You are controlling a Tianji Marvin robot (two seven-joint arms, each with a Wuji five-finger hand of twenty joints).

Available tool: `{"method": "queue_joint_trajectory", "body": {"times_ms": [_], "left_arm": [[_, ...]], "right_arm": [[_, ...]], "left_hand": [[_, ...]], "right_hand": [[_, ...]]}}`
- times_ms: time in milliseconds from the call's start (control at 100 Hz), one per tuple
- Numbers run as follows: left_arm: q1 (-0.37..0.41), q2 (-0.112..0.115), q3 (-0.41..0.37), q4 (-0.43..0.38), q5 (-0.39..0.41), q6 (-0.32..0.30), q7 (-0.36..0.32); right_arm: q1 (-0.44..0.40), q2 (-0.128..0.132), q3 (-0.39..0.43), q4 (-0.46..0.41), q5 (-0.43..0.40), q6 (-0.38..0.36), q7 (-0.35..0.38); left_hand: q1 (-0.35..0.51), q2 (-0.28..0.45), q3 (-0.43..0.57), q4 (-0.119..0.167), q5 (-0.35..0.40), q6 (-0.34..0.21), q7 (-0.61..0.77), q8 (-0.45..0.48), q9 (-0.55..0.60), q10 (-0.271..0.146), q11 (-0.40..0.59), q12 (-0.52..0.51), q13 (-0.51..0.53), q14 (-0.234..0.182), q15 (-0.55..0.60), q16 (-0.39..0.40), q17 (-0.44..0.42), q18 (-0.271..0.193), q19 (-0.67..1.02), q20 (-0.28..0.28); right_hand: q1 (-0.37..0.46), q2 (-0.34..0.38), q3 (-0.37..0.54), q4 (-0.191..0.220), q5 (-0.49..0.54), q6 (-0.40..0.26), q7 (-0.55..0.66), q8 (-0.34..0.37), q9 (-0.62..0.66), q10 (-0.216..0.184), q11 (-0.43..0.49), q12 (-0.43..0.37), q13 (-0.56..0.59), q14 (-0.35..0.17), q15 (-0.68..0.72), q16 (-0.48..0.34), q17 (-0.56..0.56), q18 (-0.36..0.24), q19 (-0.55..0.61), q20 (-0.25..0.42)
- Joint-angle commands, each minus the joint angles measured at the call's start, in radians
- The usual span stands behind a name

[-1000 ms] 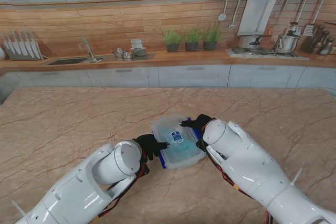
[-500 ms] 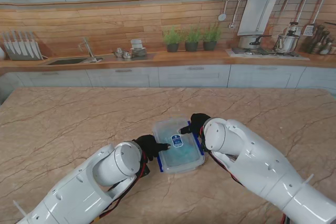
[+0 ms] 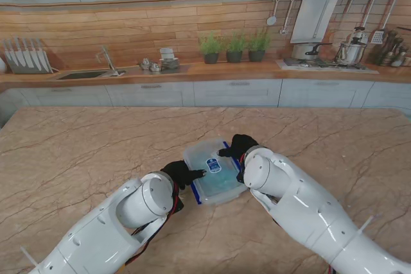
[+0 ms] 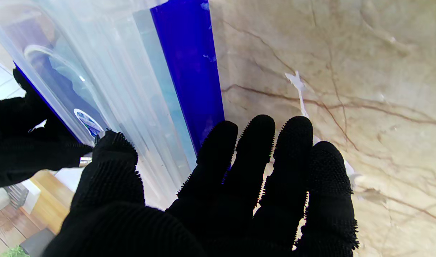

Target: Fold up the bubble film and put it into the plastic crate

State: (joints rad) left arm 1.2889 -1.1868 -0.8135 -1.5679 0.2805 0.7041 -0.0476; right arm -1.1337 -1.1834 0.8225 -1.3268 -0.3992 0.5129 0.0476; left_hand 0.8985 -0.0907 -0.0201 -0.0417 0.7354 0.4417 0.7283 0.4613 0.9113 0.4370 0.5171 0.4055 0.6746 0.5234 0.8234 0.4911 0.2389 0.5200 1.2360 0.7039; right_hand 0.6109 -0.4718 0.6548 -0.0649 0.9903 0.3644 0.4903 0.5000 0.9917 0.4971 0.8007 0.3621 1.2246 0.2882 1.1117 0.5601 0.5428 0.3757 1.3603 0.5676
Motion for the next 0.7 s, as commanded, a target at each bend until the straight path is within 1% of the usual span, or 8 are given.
{"method": "queue_joint_trajectory", "body": {"times_ms": [0,80,220,360,470,560,610,690], "left_arm": [[0.008,-0.007,-0.012,-0.022,0.003,0.001,0.000],[0.014,-0.004,-0.026,-0.028,0.015,0.005,0.002],[0.023,-0.004,-0.048,-0.031,0.029,0.006,0.016],[0.044,-0.005,-0.072,-0.041,0.033,0.003,0.032],[0.075,-0.002,-0.092,-0.062,0.032,0.001,0.038],[0.100,-0.002,-0.106,-0.076,0.029,0.002,0.043],[0.110,-0.006,-0.111,-0.078,0.024,0.006,0.056],[0.118,-0.013,-0.115,-0.074,-0.006,0.015,0.064]], "right_arm": [[-0.014,-0.006,-0.002,-0.005,0.012,0.014,-0.008],[-0.023,-0.008,0.010,-0.001,0.019,0.039,-0.015],[-0.034,-0.007,0.022,0.003,0.018,0.065,-0.016],[-0.056,-0.004,0.045,-0.016,0.024,0.075,-0.016],[-0.079,-0.001,0.064,-0.037,0.019,0.073,-0.020],[-0.097,-0.001,0.079,-0.053,0.017,0.072,-0.030],[-0.107,0.000,0.086,-0.063,0.019,0.071,-0.032],[-0.118,0.003,0.093,-0.078,0.022,0.074,-0.028]], "left_hand": [[0.046,0.028,0.017,0.023,-0.038,-0.126,-0.037,-0.023,-0.026,-0.009,-0.005,-0.007,-0.007,0.040,-0.001,0.006,-0.013,-0.018,0.016,0.011],[0.041,0.030,0.014,0.023,-0.059,-0.129,-0.063,-0.034,-0.042,-0.008,-0.013,-0.010,-0.018,0.039,-0.007,0.005,-0.021,-0.020,0.011,0.009],[0.029,0.026,0.009,0.022,-0.105,-0.135,-0.105,-0.048,-0.085,-0.004,-0.034,-0.017,-0.034,0.036,-0.014,0.004,-0.034,-0.020,0.002,0.004],[0.003,0.030,0.007,0.021,-0.194,-0.132,-0.190,-0.078,-0.202,-0.002,-0.089,-0.042,-0.105,0.032,-0.055,-0.001,-0.091,-0.033,-0.042,-0.019],[-0.015,0.042,0.005,0.020,-0.232,-0.114,-0.251,-0.102,-0.261,-0.002,-0.111,-0.055,-0.151,0.027,-0.085,0.000,-0.129,-0.042,-0.072,-0.043],[-0.029,0.058,0.003,0.018,-0.201,-0.090,-0.246,-0.100,-0.244,0.003,-0.101,-0.053,-0.144,0.026,-0.083,0.005,-0.125,-0.041,-0.066,-0.045],[-0.030,0.065,0.003,0.017,-0.141,-0.069,-0.214,-0.088,-0.182,0.015,-0.073,-0.043,-0.109,0.037,-0.065,0.012,-0.101,-0.025,-0.043,-0.037],[-0.037,0.093,0.000,0.012,-0.074,-0.059,-0.161,-0.070,-0.097,0.026,-0.048,-0.038,-0.046,0.043,-0.033,0.017,-0.055,-0.011,0.000,-0.016]], "right_hand": [[-0.036,0.045,-0.027,0.041,-0.002,-0.169,-0.014,0.032,-0.025,-0.006,-0.009,0.007,-0.008,0.038,-0.023,-0.013,-0.023,0.041,-0.013,0.009],[-0.043,0.058,-0.050,0.043,-0.014,-0.163,-0.024,0.033,-0.039,-0.001,-0.014,0.006,-0.024,0.057,-0.033,-0.014,-0.032,0.050,-0.016,0.008],[-0.051,0.080,-0.086,0.048,-0.018,-0.160,-0.031,0.035,-0.044,-0.005,-0.010,0.009,-0.028,0.063,-0.036,-0.014,-0.028,0.055,-0.008,0.012],[-0.049,0.094,-0.114,0.054,-0.014,-0.156,-0.030,0.041,-0.040,0.001,-0.003,0.012,-0.025,0.067,-0.038,-0.017,-0.024,0.057,-0.002,0.014],[-0.048,0.103,-0.128,0.056,-0.016,-0.159,-0.031,0.044,-0.043,-0.002,-0.004,0.012,-0.028,0.068,-0.040,-0.018,-0.027,0.057,-0.002,0.014],[-0.045,0.112,-0.141,0.059,-0.017,-0.157,-0.032,0.046,-0.047,0.000,-0.005,0.012,-0.039,0.072,-0.041,-0.018,-0.037,0.055,-0.005,0.013],[-0.044,0.117,-0.147,0.060,-0.018,-0.156,-0.033,0.047,-0.049,0.001,-0.005,0.012,-0.045,0.075,-0.039,-0.016,-0.042,0.055,-0.006,0.014],[-0.044,0.126,-0.156,0.061,-0.017,-0.158,-0.028,0.054,-0.054,0.001,-0.006,0.012,-0.058,0.080,-0.034,-0.011,-0.049,0.057,-0.008,0.015]]}}
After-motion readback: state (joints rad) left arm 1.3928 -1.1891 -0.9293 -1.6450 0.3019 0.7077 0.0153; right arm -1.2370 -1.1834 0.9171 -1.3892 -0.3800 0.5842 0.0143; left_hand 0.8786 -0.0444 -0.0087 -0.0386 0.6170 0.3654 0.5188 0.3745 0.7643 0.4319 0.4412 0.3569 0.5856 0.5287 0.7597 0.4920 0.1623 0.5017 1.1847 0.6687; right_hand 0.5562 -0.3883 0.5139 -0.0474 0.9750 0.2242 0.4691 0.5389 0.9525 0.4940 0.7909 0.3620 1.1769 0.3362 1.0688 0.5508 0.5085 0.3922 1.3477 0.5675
